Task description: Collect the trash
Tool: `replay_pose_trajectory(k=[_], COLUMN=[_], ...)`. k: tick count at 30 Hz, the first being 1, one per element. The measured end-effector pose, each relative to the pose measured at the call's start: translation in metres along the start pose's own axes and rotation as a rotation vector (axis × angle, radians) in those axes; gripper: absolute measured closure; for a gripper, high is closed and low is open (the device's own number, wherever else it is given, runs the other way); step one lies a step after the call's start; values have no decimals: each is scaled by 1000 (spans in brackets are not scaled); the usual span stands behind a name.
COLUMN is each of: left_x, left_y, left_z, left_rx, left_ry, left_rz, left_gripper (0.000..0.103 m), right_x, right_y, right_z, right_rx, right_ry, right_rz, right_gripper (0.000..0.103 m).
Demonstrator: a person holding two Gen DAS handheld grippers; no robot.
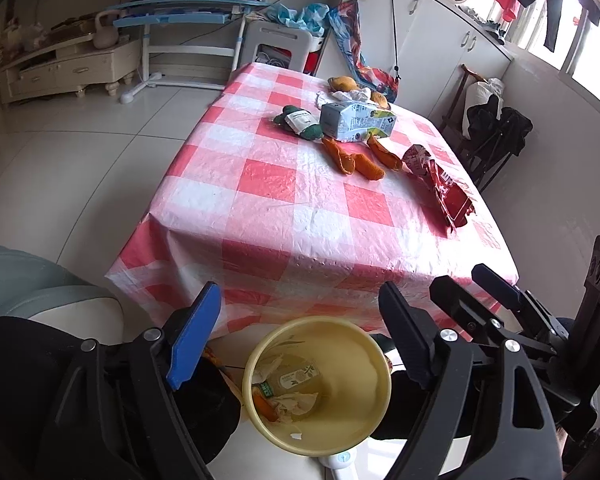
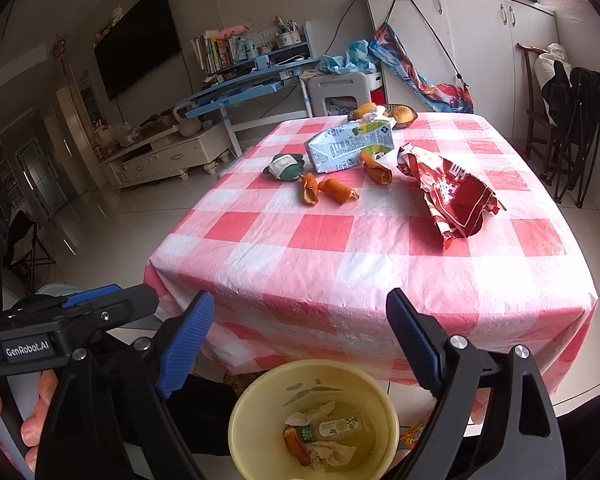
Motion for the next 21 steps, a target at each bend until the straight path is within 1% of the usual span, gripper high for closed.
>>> replay_pose_trajectory(k=[4,9,12,21], left_x=[-2,-5,-6,-8], left_y=[2,10,9,8], left_z=[3,8,11,16], left_rx=[-2,-16,-13,-5], left_ry=[19,44,59,86], left_rz=[-13,-60,-54,-53], left_gripper=[25,22,21,21], right_x=[1,-4,-6,-10], right_y=[-1,-8,-13,-37], right_z=[2,1,2,5], right_rx=[1,0,-2,-12], right_ry=[13,11,15,32], right_rz=[2,14,20,83], right_gripper=[19,19,19,19])
Point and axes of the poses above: each gripper's, at about its wrist camera, not at the fingertips, and y roughly against the way its jaws point, z to its left, x to its underside, the point moved 7 cm from there along -y, roughly the way its jaws point, and after that the axes turned 10 degrees about z, right-handed, at the moved point
